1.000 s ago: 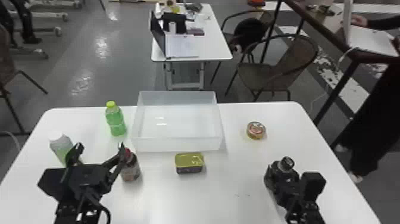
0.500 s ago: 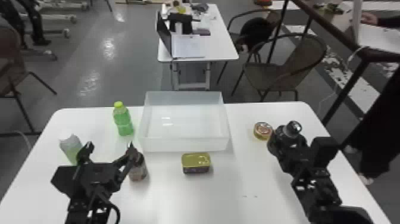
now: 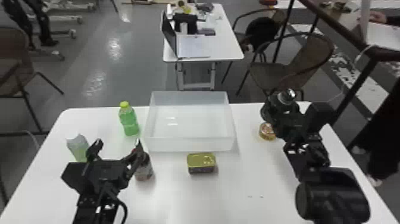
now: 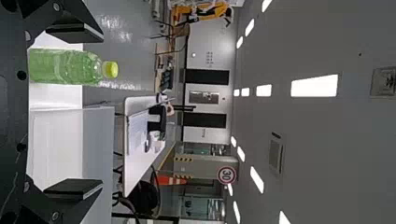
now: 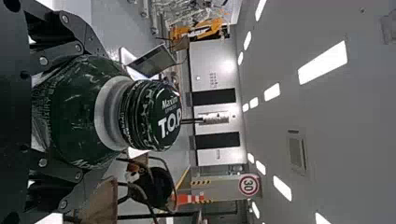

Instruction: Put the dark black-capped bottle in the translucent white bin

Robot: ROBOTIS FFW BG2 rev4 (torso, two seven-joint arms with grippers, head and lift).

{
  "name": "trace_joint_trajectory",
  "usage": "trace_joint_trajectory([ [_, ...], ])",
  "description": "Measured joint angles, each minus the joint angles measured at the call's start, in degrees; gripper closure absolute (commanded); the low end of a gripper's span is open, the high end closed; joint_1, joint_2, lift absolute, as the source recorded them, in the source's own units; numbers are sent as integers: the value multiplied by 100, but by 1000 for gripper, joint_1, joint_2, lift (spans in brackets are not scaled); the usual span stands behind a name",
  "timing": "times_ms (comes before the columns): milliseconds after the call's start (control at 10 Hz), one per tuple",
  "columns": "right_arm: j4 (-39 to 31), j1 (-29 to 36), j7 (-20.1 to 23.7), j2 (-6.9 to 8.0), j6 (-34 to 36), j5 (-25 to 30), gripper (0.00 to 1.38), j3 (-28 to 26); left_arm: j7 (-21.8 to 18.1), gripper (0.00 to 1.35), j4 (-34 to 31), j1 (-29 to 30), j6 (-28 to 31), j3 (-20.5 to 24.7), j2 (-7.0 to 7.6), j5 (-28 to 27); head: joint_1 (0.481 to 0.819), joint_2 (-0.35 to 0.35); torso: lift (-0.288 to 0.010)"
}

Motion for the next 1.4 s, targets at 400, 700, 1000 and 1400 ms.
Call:
trace_joint_trajectory([
  [400,1340,-910,347,268,-667,6,622,71,0,196,69,-79,-17,-79,54,80,695,18,-17],
  [700,2292,-1553,991,486,-850,-346,622,198,0,196,127,-157,-15,-146,91,90,680,51,-17],
  [1000,3077,-1924,1315,492,-681,-1084,621,618,-22,196,202,-249,-24,-219,122,105,688,71,-17],
  [1400,4084,-2186,1762,407,-425,-1737,576,733,-190,196,386,-427,-101,-321,89,146,695,52,-17],
])
